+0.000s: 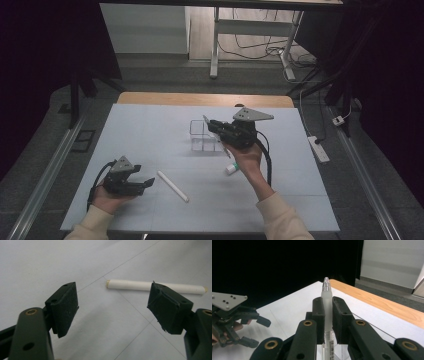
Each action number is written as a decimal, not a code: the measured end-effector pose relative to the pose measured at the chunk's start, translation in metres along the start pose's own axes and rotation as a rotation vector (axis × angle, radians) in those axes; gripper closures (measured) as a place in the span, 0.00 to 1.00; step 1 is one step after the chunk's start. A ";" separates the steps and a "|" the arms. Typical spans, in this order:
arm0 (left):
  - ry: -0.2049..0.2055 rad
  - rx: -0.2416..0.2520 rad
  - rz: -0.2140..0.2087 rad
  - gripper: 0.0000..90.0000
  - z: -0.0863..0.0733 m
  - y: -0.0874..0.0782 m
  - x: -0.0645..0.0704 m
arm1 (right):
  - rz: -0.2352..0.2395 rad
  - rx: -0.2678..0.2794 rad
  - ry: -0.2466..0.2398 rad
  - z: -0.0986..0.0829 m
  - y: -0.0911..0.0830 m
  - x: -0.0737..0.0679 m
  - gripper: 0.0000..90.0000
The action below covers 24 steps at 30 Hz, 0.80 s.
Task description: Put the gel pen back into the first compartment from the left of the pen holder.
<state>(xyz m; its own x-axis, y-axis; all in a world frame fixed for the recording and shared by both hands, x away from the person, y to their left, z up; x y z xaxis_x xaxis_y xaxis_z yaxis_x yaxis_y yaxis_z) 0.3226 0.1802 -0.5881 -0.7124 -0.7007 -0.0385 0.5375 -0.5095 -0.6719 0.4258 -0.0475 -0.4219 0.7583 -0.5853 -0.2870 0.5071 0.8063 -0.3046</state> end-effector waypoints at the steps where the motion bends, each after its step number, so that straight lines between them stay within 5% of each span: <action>1: 0.000 0.000 0.000 0.27 0.000 0.000 0.000 | -0.003 0.004 0.005 0.002 0.000 0.001 0.90; 24: -0.008 0.004 0.001 0.27 0.000 0.000 -0.001 | -0.019 0.028 0.002 0.024 0.024 0.003 0.90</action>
<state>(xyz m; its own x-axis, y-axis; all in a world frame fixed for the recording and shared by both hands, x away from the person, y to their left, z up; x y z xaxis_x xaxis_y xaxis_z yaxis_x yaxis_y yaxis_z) 0.3233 0.1809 -0.5875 -0.7084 -0.7051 -0.0329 0.5398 -0.5111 -0.6689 0.4499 -0.0280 -0.4078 0.7479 -0.6004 -0.2831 0.5325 0.7973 -0.2842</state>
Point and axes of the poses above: each handheld gripper's, and its own axes: y roughly forward along the jaws, z roughly out of its top, x roughly to its right, the point moved 10 cm from there along y, roughly forward along the jaws, and after that the axes turned 11 degrees about y, right-handed, at the moved point
